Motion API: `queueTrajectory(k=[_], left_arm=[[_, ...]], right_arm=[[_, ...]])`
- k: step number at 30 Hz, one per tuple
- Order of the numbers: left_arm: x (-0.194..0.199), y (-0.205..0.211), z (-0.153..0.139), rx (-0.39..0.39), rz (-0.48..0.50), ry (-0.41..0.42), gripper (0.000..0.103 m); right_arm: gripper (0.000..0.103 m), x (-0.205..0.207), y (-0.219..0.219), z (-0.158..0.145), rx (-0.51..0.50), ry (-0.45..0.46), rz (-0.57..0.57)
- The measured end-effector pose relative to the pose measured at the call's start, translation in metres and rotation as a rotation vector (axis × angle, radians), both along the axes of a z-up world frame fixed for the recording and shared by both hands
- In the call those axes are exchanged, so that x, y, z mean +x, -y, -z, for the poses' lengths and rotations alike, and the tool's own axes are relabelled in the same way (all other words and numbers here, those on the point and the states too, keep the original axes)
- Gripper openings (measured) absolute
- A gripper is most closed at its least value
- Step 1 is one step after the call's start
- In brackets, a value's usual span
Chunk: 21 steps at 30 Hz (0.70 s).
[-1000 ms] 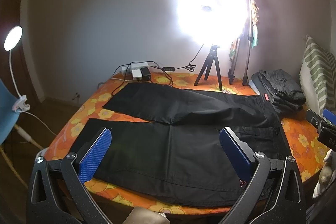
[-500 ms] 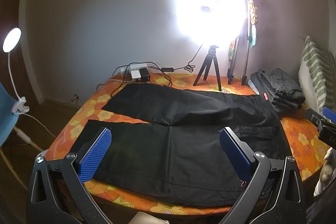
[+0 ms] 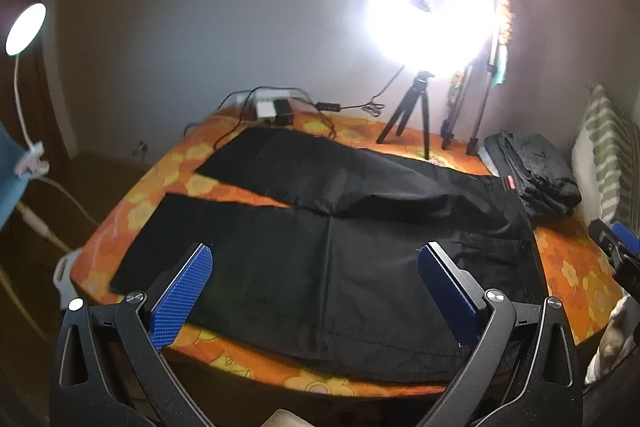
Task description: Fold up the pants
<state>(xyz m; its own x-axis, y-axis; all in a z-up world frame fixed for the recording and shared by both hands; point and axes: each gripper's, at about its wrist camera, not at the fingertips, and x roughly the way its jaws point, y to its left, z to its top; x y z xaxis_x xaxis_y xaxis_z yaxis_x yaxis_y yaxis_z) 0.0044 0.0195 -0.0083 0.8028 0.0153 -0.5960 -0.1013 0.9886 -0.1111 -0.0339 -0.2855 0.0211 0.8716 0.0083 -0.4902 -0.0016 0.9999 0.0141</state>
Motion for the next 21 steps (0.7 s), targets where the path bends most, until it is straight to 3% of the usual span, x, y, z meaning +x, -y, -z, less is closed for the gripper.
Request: queueTrajectory(k=[4,11,16,21], left_arm=[[-0.001,-0.016,0.004,-0.005,-0.052,-0.016,0.100],[0.002,-0.038,0.017,-0.072,-0.048,-0.075,0.071],[0.002,-0.045,0.019,-0.105,-0.042,-0.082,0.064],[0.005,-0.046,0.018,-0.124,-0.029,-0.083,0.064]], right_arm=[[0.103,0.001,-0.003,-0.002,0.000,0.022,-0.027],[0.103,0.019,-0.008,0.005,0.047,0.006,-0.080],[0.103,0.033,-0.011,0.001,0.084,-0.015,-0.129],[0.103,0.051,-0.023,-0.004,-0.011,-0.007,-0.210]])
